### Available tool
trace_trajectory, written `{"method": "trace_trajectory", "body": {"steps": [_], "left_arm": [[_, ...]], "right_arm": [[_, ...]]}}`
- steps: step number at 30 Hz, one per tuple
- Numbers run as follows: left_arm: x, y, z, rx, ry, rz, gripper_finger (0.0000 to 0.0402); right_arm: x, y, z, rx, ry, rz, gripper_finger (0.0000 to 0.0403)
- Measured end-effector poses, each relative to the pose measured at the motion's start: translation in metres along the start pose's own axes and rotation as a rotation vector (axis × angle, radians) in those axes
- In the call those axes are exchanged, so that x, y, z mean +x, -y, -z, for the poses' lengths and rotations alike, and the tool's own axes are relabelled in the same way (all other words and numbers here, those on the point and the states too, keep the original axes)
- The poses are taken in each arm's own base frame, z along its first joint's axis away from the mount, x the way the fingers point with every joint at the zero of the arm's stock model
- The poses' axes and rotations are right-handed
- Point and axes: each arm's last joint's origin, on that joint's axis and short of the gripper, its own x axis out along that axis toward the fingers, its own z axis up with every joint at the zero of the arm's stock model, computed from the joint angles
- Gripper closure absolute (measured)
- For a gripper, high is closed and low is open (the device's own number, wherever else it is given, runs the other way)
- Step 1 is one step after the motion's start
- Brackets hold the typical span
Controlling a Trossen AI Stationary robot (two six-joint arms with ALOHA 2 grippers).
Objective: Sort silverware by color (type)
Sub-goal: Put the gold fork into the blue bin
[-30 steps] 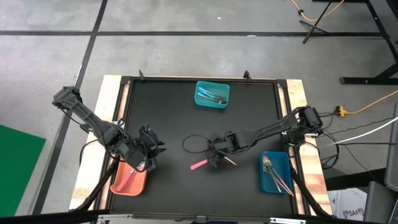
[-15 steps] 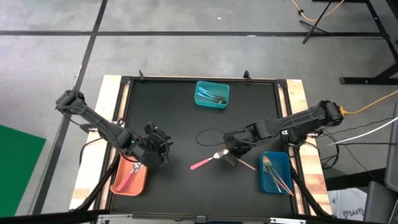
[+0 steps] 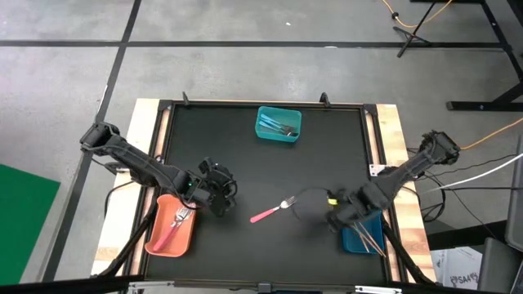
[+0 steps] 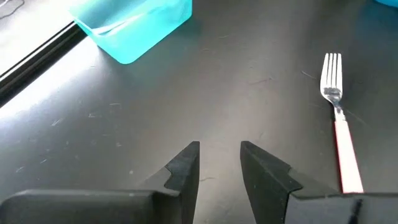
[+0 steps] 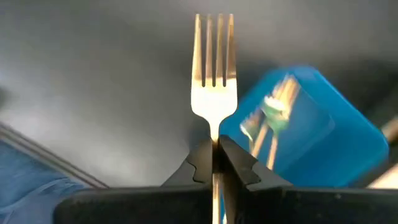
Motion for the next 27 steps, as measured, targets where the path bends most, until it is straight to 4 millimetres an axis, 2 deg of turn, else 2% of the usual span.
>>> {"method": "trace_trajectory", "body": {"steps": [8,13,19,27], "left_arm": [[0.004,-0.002,-0.005,-0.031,0.012,-0.007,0.0292],[0.005,-0.001,-0.008,-0.06,0.043,0.001,0.0292],[0.004,0.004,-0.015,-0.061,0.1,0.033,0.0292],[0.0,0.016,-0.032,-0.056,0.244,0.137,0.0292]], "right_arm": [[0.002,0.008,0.046,0.115,0.031,0.069,0.0402],[0.015,0.017,0.066,0.172,0.07,0.115,0.0402],[0.039,0.029,0.074,0.227,0.079,0.175,0.0402],[0.063,0.035,0.072,0.228,0.099,0.175,0.0402]]}}
